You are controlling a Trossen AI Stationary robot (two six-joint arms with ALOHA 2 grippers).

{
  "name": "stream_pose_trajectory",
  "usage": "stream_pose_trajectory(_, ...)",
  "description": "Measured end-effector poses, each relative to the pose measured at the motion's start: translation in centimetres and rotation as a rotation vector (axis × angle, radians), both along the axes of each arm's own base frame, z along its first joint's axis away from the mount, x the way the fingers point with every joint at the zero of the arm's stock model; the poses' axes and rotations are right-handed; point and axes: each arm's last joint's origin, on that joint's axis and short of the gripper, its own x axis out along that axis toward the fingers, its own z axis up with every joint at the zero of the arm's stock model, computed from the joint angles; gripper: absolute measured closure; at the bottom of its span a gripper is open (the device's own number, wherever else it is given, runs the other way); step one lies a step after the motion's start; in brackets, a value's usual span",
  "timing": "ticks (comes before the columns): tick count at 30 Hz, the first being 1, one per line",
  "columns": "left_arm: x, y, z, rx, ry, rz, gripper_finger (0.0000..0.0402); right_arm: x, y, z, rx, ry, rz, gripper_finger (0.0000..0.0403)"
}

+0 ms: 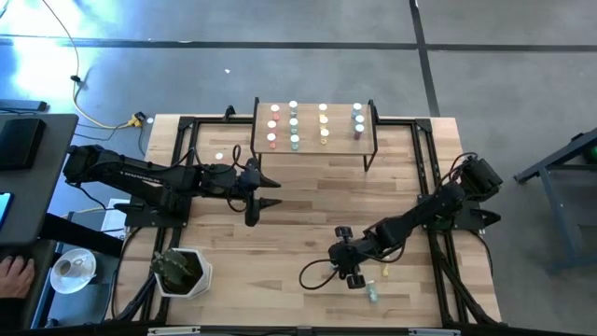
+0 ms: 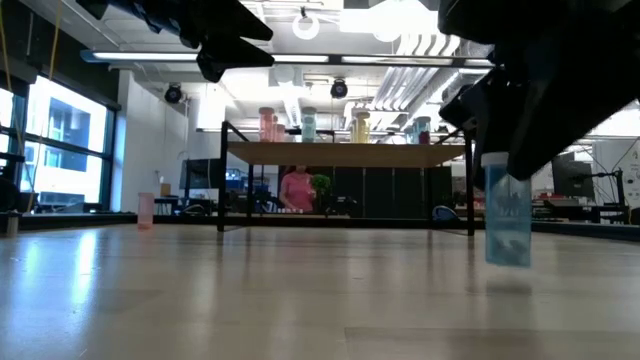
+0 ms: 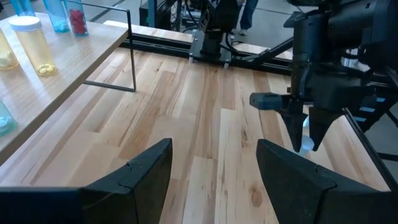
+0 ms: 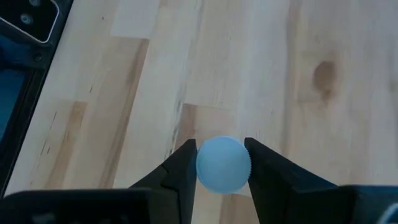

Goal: Pick and place medicine bottles onto shelf by color
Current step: Put the blue medicine bottle on the shelf

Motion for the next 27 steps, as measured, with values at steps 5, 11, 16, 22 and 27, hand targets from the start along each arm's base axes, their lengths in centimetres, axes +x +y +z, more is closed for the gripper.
stream_pose_trajectory(5,0.0,0.0,0.0,0.0,0.0,0.0,0.0177,-0.5,-0.5,1.4,-0.053,-0.042,-0.045,0.0296)
stream_pose_trajectory(11,0.0,0.0,0.0,0.0,0.004,0.001,0.0177,-1.2,-1.6,4.0,-0.096,-0.132,-0.118,0.0296)
stream_pose_trajectory(16,0.0,0.0,-0.1,0.0,0.008,0.001,0.0177,-2.2,-3.1,6.6,-0.141,-0.212,-0.173,0.0296)
stream_pose_trajectory(22,0.0,0.0,-0.1,0.0,0.009,0.001,0.0177,-3.7,-5.3,10.1,-0.153,-0.32,-0.231,0.0296)
stream_pose_trajectory(27,-0.1,0.0,-0.2,0.0,0.026,0.001,0.0177,-5.4,-7.3,12.7,-0.173,-0.406,-0.283,0.0296)
